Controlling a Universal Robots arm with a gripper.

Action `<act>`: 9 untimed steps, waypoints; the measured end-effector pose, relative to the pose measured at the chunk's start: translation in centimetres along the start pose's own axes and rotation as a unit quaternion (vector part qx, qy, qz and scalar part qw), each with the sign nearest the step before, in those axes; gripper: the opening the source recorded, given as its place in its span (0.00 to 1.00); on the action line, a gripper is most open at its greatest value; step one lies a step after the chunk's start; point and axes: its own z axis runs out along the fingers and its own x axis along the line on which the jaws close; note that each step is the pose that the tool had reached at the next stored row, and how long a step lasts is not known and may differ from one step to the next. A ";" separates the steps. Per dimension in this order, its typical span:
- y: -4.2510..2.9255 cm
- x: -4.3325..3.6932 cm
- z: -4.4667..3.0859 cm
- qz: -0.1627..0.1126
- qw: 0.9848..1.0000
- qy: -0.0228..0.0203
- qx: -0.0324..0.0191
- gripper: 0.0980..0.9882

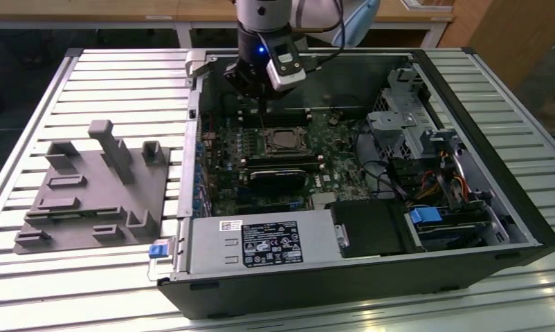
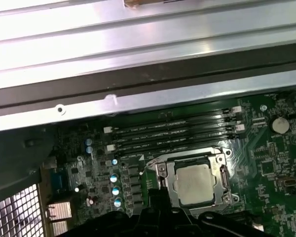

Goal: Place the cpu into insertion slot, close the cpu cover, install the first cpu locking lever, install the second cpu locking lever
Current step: 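Install the first cpu locking lever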

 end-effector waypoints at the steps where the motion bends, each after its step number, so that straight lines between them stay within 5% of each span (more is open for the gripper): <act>1: -0.05 0.23 0.07 -0.001 1.000 0.000 0.000 0.01; 9: -0.23 1.18 0.59 -0.032 0.999 0.002 0.000 0.01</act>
